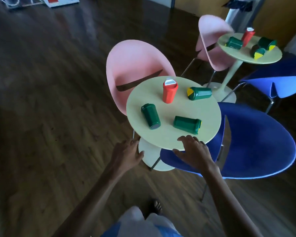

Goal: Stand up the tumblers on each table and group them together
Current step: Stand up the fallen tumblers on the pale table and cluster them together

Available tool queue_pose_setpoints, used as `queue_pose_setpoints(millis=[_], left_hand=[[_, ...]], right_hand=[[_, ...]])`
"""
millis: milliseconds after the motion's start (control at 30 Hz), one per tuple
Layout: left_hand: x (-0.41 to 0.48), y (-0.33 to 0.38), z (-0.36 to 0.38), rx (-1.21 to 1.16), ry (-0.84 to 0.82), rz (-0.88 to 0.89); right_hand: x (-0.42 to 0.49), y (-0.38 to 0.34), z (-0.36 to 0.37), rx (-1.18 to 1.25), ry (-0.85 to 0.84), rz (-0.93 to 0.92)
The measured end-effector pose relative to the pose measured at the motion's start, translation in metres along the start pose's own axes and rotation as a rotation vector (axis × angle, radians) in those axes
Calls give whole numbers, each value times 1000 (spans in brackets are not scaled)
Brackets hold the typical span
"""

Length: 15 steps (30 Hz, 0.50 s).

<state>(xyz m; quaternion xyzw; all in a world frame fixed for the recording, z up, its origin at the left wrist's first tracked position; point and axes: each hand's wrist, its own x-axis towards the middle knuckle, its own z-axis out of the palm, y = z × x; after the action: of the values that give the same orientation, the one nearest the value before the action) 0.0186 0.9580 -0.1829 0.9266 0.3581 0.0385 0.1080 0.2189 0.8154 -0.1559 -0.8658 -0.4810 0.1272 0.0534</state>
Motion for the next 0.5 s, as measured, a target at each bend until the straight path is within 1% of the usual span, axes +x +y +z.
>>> queue_pose_setpoints(millis=[100, 167, 300, 400, 500], left_hand=[[41, -9, 5, -64, -51, -26], [71, -19, 15, -144, -131, -73], [136, -41, 40, -283, -344, -215], [181, -52, 55, -471, -433, -323], [218, -62, 71, -671, -455, -475]], right_hand=[[49, -3, 4, 68, -54, 9], [83, -3, 12, 166, -129, 53], [147, -2, 35, 390, -291, 156], [185, -2, 51, 522, -366, 250], [216, -2, 64, 629, -411, 344]])
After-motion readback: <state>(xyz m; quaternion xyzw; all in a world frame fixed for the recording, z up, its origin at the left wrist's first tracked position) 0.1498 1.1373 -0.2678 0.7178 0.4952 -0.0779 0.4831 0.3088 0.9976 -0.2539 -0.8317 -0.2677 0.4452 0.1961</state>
